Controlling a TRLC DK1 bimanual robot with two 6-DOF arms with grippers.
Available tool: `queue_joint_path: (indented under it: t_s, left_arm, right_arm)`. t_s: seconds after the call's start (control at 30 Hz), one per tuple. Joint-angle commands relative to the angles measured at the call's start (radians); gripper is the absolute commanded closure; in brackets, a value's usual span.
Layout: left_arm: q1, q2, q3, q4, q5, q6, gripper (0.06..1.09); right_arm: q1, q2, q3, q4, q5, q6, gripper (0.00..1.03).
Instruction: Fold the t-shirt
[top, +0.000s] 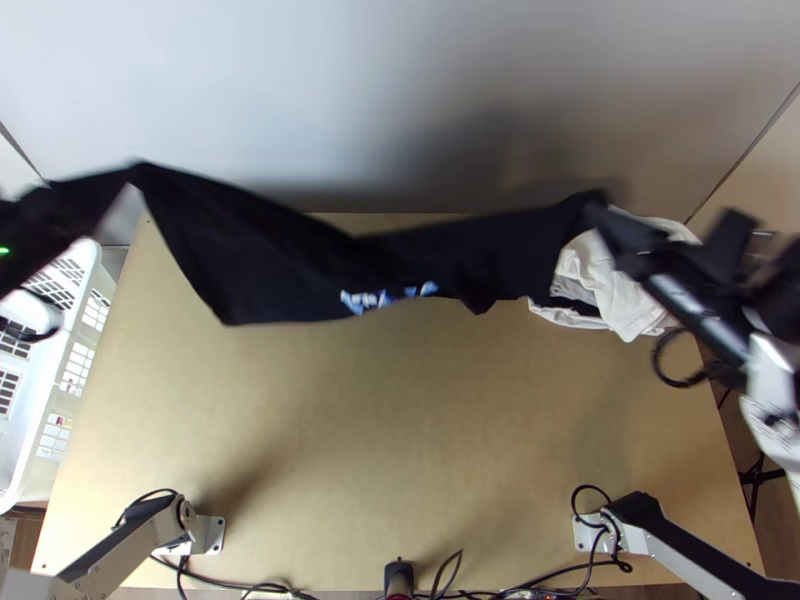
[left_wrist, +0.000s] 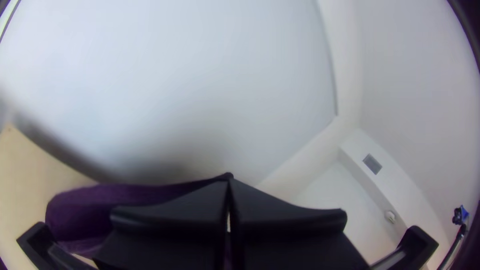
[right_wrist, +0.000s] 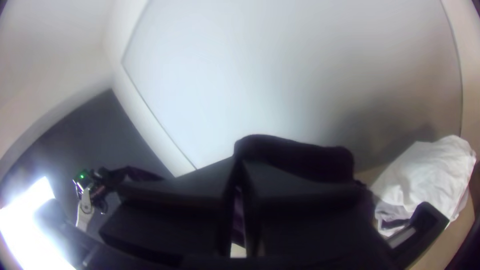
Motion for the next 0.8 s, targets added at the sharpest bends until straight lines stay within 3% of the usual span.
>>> queue_joint_path:
  t_s: [0.0,0.17,0.33,0.47,0.6,0.67,0.77]
  left_arm:
    - [0.137,-0.079,0.11,0.296,0.02,-0.256,1.05]
    - [0.361,-0.118,0.026,0.477,0.088,-0.405,1.05]
    - [0.366,-0.253,-0.103,0.574,0.091,-0.406,1.05]
    - [0.329,-0.29,-0.209,0.694,0.088,-0.474,1.05]
    - [0.28,-0.196,-0.287,0.694,0.075,-0.466,1.05]
    - [0.226,-0.107,-0.323,0.678,0.04,-0.432,1.05]
    - [0.221,0.051,-0.321,0.619,0.013,-0.408,1.05]
  right_arm:
    - [0.005,-0.093,0.181,0.047,0.005,0.053,1.0]
    - [-0.069,-0.165,0.25,0.022,-0.004,0.062,1.0]
    - [-0.064,-0.234,0.256,-0.048,-0.006,0.036,1.0]
    - [-0.015,-0.239,0.21,-0.057,-0.033,0.022,1.0]
    - [-0.02,-0.118,0.131,-0.004,-0.029,0.016,1.0]
    - [-0.101,-0.035,0.059,0.053,-0.032,-0.01,1.0]
    - [-0.236,0.108,-0.04,0.205,-0.087,0.082,1.0]
